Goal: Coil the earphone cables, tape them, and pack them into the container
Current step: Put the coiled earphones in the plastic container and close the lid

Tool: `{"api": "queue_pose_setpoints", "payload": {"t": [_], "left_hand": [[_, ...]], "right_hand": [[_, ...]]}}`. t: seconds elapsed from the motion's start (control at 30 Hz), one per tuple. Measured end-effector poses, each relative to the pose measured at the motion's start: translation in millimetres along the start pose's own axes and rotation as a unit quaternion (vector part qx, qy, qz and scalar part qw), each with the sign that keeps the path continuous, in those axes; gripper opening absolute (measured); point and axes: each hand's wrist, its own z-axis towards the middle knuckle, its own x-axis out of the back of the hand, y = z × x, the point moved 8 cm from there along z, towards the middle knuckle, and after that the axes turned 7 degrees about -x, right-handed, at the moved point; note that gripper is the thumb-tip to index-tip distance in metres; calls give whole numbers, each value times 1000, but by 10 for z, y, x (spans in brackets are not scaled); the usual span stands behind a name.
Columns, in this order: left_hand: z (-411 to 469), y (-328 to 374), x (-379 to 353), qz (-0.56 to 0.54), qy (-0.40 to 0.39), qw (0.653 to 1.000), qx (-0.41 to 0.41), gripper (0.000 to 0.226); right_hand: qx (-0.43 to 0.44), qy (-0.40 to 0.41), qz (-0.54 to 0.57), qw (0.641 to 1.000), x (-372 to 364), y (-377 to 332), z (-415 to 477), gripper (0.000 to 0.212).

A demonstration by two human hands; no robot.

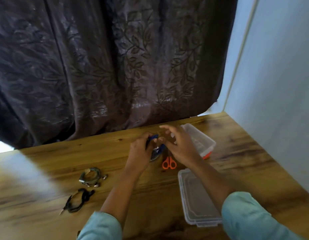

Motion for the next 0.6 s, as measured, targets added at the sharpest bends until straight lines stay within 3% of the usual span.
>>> {"api": "queue_pose_setpoints", "payload": {"t": [0.17,0.33,0.43,0.6], "left_hand": [[285,149,-463,-10,-48,999,-5,10],[541,280,-757,-99,-60,993,-21,19],[684,232,-918,-137,-63,989,10,8],[798,-48,-1167,-161,-67,981,90,12]], "right_hand": [[9,33,-18,999,362,216,74,16],[-32,10,22,999,611,510,280,14],[-66,-14,31,997,678,695,434,13],[-145,-26,44,988,609,1136,620,12]]}}
